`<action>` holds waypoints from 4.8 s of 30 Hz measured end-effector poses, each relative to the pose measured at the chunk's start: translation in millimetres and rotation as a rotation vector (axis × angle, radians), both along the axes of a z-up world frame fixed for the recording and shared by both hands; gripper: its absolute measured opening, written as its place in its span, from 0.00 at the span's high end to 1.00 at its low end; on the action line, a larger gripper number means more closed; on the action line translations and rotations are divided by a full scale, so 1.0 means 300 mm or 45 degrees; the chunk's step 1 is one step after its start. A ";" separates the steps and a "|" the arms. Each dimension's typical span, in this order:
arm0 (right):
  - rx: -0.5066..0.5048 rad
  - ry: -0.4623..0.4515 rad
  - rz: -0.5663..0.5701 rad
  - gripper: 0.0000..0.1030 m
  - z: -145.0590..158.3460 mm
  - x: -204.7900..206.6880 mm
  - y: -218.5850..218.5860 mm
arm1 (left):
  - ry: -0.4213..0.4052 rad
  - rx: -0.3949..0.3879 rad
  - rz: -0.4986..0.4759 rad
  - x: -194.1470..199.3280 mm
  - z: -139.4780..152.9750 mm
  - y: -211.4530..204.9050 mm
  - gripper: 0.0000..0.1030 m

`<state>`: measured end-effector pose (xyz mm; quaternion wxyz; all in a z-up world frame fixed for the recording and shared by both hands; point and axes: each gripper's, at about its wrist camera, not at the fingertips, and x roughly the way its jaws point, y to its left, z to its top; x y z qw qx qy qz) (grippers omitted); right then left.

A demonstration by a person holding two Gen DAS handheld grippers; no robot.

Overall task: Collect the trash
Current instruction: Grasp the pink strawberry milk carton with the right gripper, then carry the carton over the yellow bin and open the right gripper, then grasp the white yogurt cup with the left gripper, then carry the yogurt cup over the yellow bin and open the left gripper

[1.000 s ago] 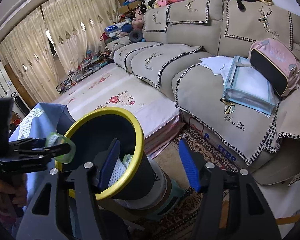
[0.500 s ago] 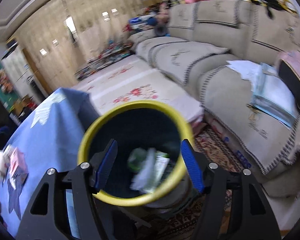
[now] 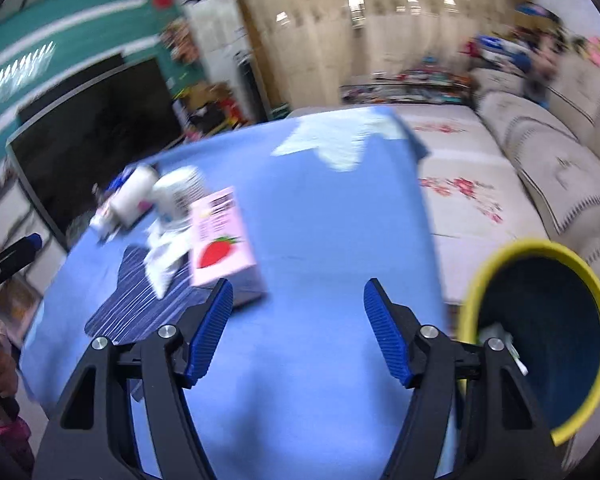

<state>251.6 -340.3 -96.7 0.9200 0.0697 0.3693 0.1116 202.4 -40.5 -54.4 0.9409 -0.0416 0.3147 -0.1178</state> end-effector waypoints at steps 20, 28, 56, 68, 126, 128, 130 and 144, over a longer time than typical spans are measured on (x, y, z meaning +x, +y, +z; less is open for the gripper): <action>-0.207 0.061 0.142 0.32 -0.088 0.223 0.296 | 0.181 -0.081 0.080 0.176 -0.252 0.202 0.05; -0.198 0.106 0.113 0.52 -0.103 0.232 0.276 | 0.158 -0.105 0.100 0.236 -0.254 0.202 0.05; -0.029 0.154 -0.885 0.48 -0.174 -0.072 -0.616 | 0.199 -0.146 0.117 0.253 -0.282 0.211 0.05; 0.035 -0.075 -0.797 0.37 -0.044 -0.078 -0.452 | 0.212 -0.013 0.048 0.244 -0.252 0.090 0.05; -0.094 -0.238 -0.926 0.32 0.019 -0.351 -0.470 | 0.126 0.231 -0.612 0.400 -0.013 -0.808 0.23; -0.100 -0.229 -0.994 0.32 0.016 -0.427 -0.529 | 0.124 0.240 -0.672 0.368 -0.016 -0.895 0.23; -0.095 -0.213 -1.061 0.31 0.004 -0.499 -0.585 | 0.123 0.241 -0.739 0.326 -0.022 -0.990 0.23; -0.053 -0.221 -1.242 0.31 -0.017 -0.689 -0.721 | 0.259 0.299 -0.974 0.284 -0.185 -1.545 0.23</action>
